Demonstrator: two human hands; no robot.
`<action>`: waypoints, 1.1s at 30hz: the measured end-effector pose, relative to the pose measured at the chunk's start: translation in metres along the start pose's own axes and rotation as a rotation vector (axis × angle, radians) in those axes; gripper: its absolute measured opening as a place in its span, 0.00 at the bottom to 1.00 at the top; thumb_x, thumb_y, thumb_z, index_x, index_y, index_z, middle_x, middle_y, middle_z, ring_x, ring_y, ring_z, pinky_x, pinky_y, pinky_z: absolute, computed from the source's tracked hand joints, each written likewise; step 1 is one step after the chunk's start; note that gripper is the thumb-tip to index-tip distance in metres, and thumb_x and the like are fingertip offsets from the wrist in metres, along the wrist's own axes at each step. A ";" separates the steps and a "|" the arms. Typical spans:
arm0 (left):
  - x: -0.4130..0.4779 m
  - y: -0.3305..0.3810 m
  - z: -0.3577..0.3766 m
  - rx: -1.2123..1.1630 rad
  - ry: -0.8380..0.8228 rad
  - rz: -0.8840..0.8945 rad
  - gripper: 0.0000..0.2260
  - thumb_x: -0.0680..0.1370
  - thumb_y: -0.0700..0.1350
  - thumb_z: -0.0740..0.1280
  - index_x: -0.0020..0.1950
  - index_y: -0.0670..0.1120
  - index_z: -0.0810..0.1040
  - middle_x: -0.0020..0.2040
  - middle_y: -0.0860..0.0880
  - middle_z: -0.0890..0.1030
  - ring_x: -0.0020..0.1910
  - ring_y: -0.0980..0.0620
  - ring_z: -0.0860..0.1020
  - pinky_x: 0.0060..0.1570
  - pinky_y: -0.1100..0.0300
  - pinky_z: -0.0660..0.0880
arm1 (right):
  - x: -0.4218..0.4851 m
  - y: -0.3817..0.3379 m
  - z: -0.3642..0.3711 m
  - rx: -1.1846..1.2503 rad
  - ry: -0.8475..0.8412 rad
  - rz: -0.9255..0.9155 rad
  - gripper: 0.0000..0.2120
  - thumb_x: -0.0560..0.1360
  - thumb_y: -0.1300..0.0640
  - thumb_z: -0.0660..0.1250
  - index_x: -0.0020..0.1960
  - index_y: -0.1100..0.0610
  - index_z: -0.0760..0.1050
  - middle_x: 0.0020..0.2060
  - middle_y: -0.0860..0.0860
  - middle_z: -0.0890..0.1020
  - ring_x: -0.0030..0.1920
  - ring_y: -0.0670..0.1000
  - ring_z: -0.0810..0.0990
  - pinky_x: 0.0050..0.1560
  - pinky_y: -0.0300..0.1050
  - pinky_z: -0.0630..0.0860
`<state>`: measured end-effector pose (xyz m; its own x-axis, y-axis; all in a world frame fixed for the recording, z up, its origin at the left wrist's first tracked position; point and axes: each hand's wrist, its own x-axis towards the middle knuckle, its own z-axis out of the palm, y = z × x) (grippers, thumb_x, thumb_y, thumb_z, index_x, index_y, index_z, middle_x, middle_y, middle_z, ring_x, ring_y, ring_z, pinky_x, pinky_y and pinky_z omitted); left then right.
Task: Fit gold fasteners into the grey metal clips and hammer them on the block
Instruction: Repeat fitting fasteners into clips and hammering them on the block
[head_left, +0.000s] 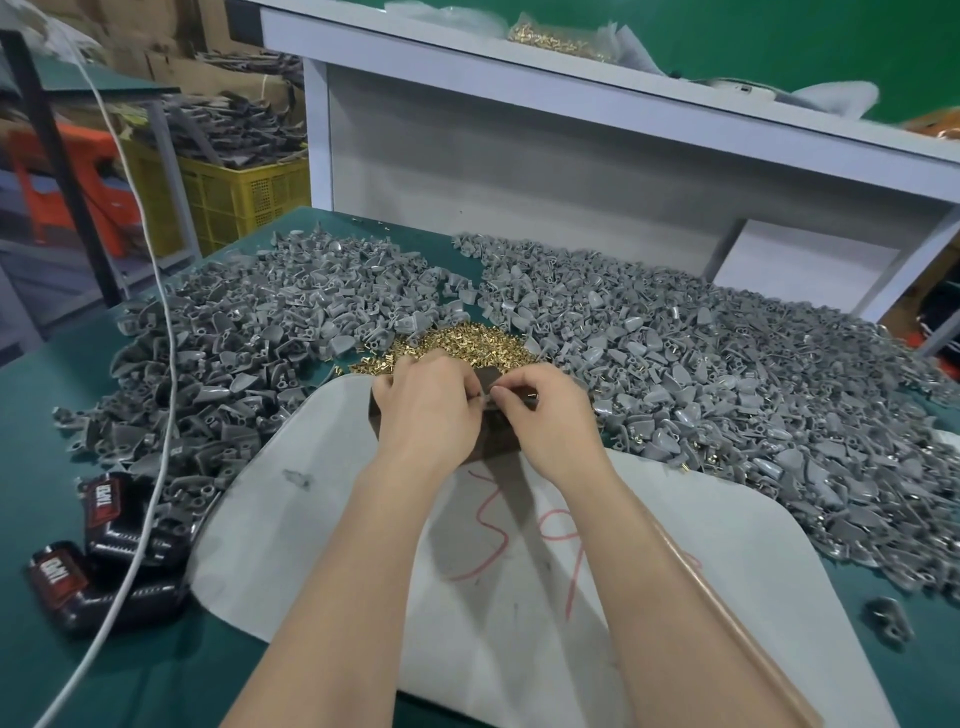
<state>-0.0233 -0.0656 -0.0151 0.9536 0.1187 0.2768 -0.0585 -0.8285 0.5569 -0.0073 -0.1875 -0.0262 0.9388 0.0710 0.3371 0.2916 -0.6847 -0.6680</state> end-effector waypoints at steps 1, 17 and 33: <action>0.000 0.000 0.000 0.005 -0.001 -0.001 0.04 0.77 0.47 0.66 0.45 0.53 0.80 0.53 0.51 0.76 0.58 0.45 0.69 0.49 0.55 0.57 | 0.000 0.000 0.000 -0.016 0.008 -0.008 0.04 0.75 0.61 0.67 0.43 0.55 0.78 0.44 0.49 0.78 0.40 0.40 0.71 0.42 0.26 0.64; 0.000 0.003 -0.001 0.034 -0.020 -0.007 0.04 0.77 0.46 0.65 0.48 0.50 0.80 0.56 0.50 0.76 0.59 0.44 0.69 0.55 0.53 0.61 | -0.003 -0.016 0.005 -0.244 0.054 -0.066 0.05 0.76 0.63 0.64 0.44 0.62 0.77 0.46 0.55 0.76 0.47 0.55 0.74 0.46 0.44 0.65; -0.002 0.003 0.000 0.026 0.012 -0.012 0.05 0.78 0.47 0.64 0.46 0.51 0.79 0.54 0.52 0.76 0.58 0.46 0.68 0.51 0.55 0.56 | -0.011 -0.010 0.010 -0.046 0.132 0.003 0.04 0.76 0.63 0.65 0.44 0.61 0.77 0.44 0.51 0.77 0.42 0.47 0.72 0.42 0.35 0.62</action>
<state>-0.0250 -0.0680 -0.0139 0.9506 0.1354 0.2794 -0.0387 -0.8411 0.5395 -0.0187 -0.1746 -0.0298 0.9062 -0.0251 0.4220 0.2777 -0.7172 -0.6391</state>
